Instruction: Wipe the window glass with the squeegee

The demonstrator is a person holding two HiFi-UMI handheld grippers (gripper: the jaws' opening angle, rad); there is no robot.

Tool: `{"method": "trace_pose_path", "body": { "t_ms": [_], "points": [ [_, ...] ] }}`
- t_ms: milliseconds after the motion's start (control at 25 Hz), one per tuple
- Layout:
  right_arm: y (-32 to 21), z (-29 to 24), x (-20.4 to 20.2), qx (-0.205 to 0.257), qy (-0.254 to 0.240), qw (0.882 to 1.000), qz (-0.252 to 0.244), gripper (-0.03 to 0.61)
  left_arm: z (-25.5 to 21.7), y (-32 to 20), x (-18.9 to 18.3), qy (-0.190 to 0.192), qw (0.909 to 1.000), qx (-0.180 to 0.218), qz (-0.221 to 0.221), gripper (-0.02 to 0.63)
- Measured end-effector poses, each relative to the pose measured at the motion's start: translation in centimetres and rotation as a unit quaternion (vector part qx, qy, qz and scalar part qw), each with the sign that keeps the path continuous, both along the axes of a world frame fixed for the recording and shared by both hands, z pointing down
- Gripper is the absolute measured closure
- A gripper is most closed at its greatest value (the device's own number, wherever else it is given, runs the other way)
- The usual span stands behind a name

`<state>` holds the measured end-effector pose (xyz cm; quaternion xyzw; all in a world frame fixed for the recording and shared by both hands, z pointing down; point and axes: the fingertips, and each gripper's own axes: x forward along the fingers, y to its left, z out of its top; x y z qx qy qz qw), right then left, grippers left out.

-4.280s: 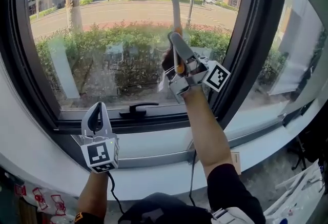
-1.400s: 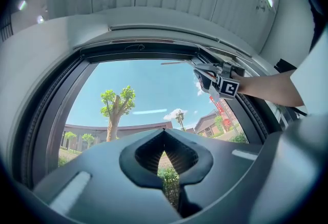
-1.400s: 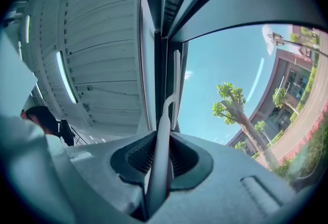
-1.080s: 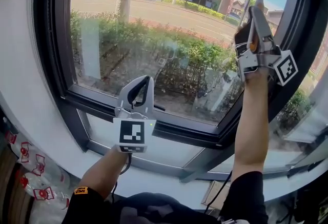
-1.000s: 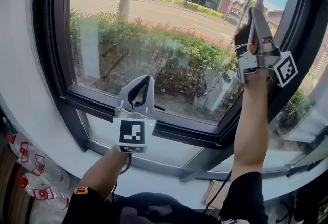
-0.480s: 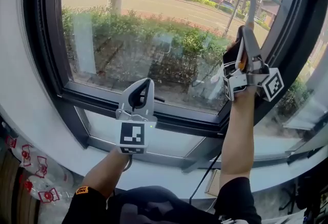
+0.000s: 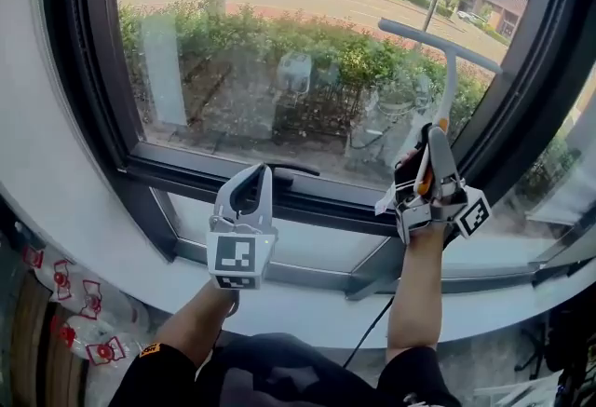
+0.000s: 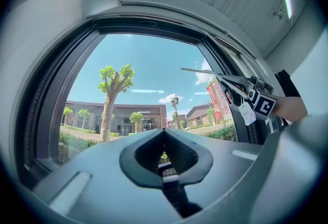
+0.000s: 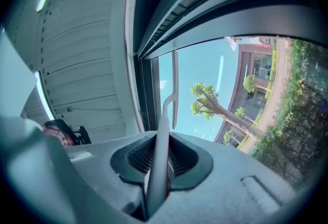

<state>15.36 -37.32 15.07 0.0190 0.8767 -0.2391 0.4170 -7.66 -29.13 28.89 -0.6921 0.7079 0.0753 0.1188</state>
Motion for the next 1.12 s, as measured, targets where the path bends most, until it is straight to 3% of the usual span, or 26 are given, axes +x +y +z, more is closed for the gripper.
{"method": "trace_pose_path", "body": {
  "t_ms": [160,400,520,880,1120],
  "points": [
    [0.2,1.2,0.8,0.010,0.021,0.999,0.022,0.529,1.8,-0.1,0.4,-0.002,0.9998,-0.017,-0.005,0.595],
    [3.8,0.1,2.2,0.090,0.044,0.993,0.067,0.529,2.0,1.3,1.1,0.021,0.9984,-0.016,-0.050,0.595],
    [4.7,0.9,0.0,0.104,0.047,0.991,0.068,0.529,2.5,2.5,-0.3,-0.007,0.9965,-0.028,-0.079,0.595],
    [9.3,4.6,-17.9,0.088,0.076,0.993,0.010,0.529,4.3,7.0,-13.9,0.037,0.9894,-0.022,-0.139,0.595],
    [13.1,1.5,-30.3,0.119,0.090,0.989,-0.009,0.529,1.4,11.0,-23.0,0.003,0.9887,-0.005,-0.150,0.595]
  ]
}}
